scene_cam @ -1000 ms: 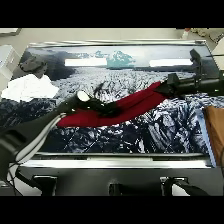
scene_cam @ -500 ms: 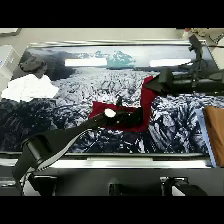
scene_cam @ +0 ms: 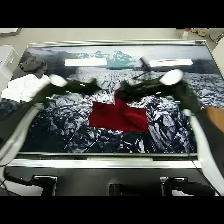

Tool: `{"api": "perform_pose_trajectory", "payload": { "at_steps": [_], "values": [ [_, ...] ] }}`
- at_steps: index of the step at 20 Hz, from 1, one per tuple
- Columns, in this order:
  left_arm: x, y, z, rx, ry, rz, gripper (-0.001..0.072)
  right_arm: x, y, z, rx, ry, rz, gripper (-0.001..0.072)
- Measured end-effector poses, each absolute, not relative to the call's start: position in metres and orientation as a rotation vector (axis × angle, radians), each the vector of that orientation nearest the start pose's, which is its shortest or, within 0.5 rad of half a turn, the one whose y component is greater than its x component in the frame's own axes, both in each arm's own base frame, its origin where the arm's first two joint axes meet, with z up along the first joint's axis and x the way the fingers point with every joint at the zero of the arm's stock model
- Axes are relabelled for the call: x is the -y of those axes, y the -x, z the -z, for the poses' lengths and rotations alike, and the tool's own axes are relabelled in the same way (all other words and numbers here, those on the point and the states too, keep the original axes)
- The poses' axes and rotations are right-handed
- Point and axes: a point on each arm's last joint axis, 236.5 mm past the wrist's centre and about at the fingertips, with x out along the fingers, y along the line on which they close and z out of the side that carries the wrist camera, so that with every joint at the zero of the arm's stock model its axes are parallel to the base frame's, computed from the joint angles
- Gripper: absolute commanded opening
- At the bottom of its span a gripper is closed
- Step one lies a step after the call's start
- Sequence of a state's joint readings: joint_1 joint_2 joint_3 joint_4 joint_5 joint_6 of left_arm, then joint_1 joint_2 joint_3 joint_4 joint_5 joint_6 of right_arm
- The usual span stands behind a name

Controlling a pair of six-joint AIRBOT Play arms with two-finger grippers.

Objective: Fold the clothes and pants, and hang the long-sleeved shirts on hangers.

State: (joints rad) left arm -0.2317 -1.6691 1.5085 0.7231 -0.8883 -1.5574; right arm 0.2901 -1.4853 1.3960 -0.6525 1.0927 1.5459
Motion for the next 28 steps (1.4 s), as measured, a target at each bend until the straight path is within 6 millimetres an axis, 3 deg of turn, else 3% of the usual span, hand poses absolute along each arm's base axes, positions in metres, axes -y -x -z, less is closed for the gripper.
{"api": "perform_pose_trajectory", "payload": {
  "at_steps": [1,2,3,4,7,9,10,12,14,17,19,21,25,26,27,28],
  "values": [
    [0.224,-0.495,-0.065,-1.059,0.673,0.486,0.0022,-0.310,-0.402,-0.077,-1.240,-0.699,-0.721,0.0040],
    [0.189,-0.495,-0.081,-1.030,0.634,0.446,0.0022,-0.329,-0.404,-0.059,-1.266,-0.739,-0.716,0.0139],
    [0.160,-0.493,-0.097,-1.002,0.602,0.407,0.0022,-0.348,-0.406,-0.040,-1.287,-0.782,-0.707,0.0462],
    [0.136,-0.487,-0.113,-0.978,0.571,0.376,0.0022,-0.364,-0.408,-0.025,-1.298,-0.826,-0.693,0.0710],
    [0.093,-0.466,-0.154,-0.909,0.481,0.325,0.0023,-0.394,-0.418,0.003,-1.295,-0.952,-0.652,0.0689],
    [0.083,-0.453,-0.174,-0.879,0.439,0.320,0.0023,-0.385,-0.437,0.000,-1.243,-0.996,-0.644,0.0688],
    [0.080,-0.448,-0.182,-0.865,0.422,0.317,0.0023,-0.370,-0.449,-0.007,-1.209,-1.003,-0.640,0.0688],
    [0.076,-0.439,-0.194,-0.842,0.394,0.315,0.0023,-0.324,-0.468,-0.022,-1.166,-0.975,-0.627,0.0688],
    [0.074,-0.434,-0.201,-0.829,0.375,0.318,0.0023,-0.257,-0.471,-0.022,-1.203,-0.884,-0.572,0.0687],
    [0.073,-0.430,-0.206,-0.820,0.364,0.317,0.0023,-0.144,-0.436,0.019,-1.411,-0.754,-0.372,0.0689],
    [0.073,-0.429,-0.208,-0.817,0.360,0.320,0.0023,-0.103,-0.404,0.044,-1.531,-0.764,-0.279,0.0695],
    [0.074,-0.428,-0.209,-0.816,0.367,0.321,0.0023,-0.096,-0.382,0.063,-1.581,-0.810,-0.279,0.0692],
    [0.081,-0.426,-0.211,-0.817,0.385,0.336,0.0024,-0.114,-0.366,0.084,-1.570,-0.918,-0.365,0.0667],
    [0.083,-0.426,-0.211,-0.819,0.390,0.338,0.0024,-0.122,-0.364,0.085,-1.567,-0.934,-0.400,0.0617],
    [0.085,-0.425,-0.212,-0.821,0.391,0.342,0.0024,-0.129,-0.362,0.087,-1.566,-0.940,-0.432,0.0495],
    [0.088,-0.425,-0.212,-0.822,0.391,0.348,0.0024,-0.134,-0.361,0.091,-1.559,-0.929,-0.455,0.0279]
  ]
}}
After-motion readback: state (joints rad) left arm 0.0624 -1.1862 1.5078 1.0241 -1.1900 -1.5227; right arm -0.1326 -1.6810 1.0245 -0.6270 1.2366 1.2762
